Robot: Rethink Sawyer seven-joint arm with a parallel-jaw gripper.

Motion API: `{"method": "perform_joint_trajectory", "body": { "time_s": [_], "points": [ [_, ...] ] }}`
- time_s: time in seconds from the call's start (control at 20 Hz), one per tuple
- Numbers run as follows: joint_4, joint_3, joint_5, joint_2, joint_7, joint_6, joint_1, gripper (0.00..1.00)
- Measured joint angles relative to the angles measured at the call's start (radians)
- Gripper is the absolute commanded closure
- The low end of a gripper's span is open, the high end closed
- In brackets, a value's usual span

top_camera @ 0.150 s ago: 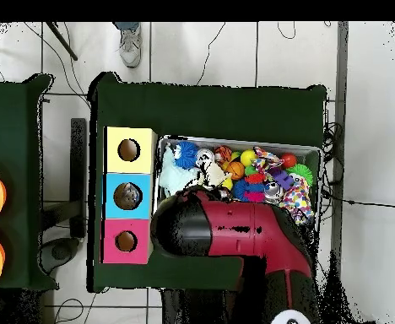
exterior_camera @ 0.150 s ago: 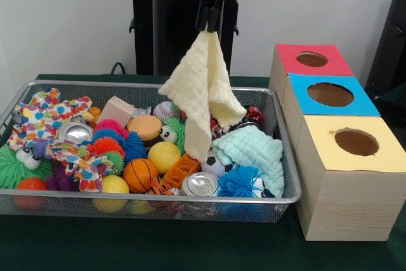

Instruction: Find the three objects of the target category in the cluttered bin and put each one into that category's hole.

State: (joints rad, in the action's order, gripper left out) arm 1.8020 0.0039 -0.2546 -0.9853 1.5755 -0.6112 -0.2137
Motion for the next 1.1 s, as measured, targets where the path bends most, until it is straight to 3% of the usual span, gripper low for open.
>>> {"method": "perform_joint_trajectory", "body": {
  "time_s": [0.4, 0.45, 1.1],
  "points": [
    [0.030, -0.038, 0.021, 0.011, 0.002, 0.044, 0.043, 1.00],
    [0.032, -0.047, 0.030, 0.020, 0.002, 0.055, 0.049, 0.00],
    [0.037, -0.090, 0.049, 0.024, 0.002, 0.073, 0.073, 0.00]
  ]
}}
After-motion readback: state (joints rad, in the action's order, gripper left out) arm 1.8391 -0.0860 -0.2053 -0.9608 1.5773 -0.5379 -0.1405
